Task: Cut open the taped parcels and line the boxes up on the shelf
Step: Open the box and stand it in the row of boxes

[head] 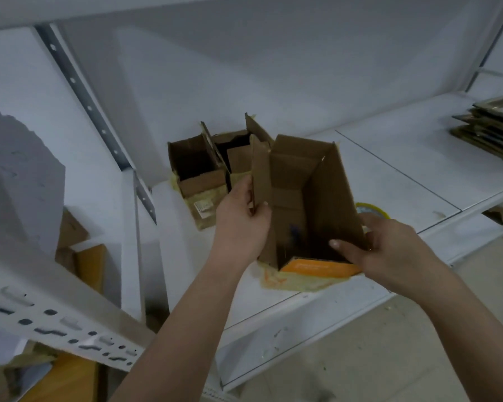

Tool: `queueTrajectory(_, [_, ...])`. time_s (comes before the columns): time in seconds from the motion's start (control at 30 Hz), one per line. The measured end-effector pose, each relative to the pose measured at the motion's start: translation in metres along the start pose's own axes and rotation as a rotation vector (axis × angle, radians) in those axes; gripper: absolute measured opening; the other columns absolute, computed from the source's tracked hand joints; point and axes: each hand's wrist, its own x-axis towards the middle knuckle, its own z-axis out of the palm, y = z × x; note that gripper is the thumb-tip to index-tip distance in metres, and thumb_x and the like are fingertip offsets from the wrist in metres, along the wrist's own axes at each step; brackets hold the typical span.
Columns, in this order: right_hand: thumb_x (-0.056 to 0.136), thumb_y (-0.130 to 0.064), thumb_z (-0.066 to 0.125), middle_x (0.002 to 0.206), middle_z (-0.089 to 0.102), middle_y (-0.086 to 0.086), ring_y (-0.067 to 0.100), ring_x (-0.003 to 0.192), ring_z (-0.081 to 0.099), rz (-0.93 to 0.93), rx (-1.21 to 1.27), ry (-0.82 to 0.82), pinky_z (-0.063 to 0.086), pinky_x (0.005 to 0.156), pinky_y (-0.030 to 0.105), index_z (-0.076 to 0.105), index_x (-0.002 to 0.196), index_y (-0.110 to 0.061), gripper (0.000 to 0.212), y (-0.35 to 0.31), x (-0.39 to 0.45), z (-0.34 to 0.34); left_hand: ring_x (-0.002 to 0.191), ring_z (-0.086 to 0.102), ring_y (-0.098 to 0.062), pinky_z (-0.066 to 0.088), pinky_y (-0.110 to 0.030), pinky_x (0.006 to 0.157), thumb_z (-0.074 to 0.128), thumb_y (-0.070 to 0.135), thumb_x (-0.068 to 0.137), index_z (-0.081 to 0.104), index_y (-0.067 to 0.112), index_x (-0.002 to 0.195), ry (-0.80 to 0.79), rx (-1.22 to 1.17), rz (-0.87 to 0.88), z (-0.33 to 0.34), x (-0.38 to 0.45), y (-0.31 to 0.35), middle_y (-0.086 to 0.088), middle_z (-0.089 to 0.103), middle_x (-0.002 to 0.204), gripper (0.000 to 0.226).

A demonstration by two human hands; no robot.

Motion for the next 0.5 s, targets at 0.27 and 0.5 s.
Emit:
queueTrajectory(0.27, [0.085,-0.013,0.061,0.069,0.060,0.010,0.039,0.080,0.058,-0.010,-0.058,0.302,0.042,0.064,0.036,0.064,0.093,-0.010,0.009,0.023,0.051,-0.045,0.100,0.062,0.008,0.053,-0.015,0.082,0.060,0.014,0.095,0.057,0.022,0.130,-0.042,-0.141,0.014,0.047,0.067,0.027,0.014,0.066,0.108,0.036])
queueTrajectory(0.5, [0.084,-0.010,0.059,0.084,0.067,0.024,0.044,0.089,0.061,-0.057,-0.053,0.329,0.050,0.073,0.041,0.064,0.098,0.000,0.018,0.053,0.153,-0.078,0.111,0.057,-0.010,0.045,-0.014,0.088,0.052,0.032,0.100,0.049,0.015,0.137,0.032,0.180,0.005,0.044,0.139,0.003,-0.002,0.059,0.130,0.040])
